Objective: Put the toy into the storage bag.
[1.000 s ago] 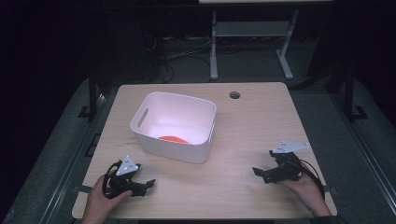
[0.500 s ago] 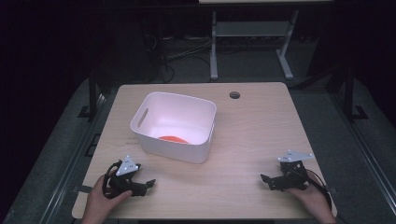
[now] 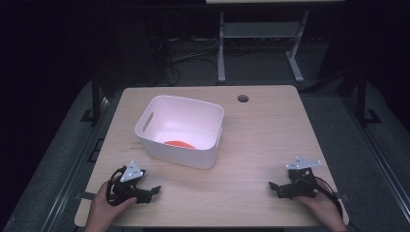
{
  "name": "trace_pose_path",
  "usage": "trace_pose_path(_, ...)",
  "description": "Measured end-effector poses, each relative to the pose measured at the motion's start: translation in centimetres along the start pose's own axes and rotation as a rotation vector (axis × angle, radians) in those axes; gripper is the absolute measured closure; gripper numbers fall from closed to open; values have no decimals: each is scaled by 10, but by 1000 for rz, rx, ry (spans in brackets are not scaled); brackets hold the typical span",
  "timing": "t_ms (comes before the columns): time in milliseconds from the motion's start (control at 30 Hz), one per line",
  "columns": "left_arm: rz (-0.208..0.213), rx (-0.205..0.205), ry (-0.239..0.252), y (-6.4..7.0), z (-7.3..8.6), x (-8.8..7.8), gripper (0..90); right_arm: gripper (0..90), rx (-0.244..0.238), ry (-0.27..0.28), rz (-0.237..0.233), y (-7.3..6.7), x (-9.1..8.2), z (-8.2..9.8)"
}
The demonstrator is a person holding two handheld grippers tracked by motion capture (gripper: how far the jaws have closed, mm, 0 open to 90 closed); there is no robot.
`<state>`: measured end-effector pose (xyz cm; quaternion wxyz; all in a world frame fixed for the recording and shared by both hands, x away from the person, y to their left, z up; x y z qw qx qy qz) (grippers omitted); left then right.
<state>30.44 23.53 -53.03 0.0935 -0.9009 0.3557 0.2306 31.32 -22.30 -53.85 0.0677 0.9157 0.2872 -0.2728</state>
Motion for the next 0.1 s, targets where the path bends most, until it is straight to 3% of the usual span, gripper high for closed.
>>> trace_pose_path(100, 0, 0, 0, 0, 0, 0, 129, 19, 0, 2, -1, 0, 0, 0)
Point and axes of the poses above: each handheld gripper's, and its own axes: x roughly forward along the jaws, z roughly out of its underside, y roughly to its right, the point moved 8 cm from there along x, roughly forward along the jaws, and after that the axes turned 15 degrees about y, right-handed, at the moved point
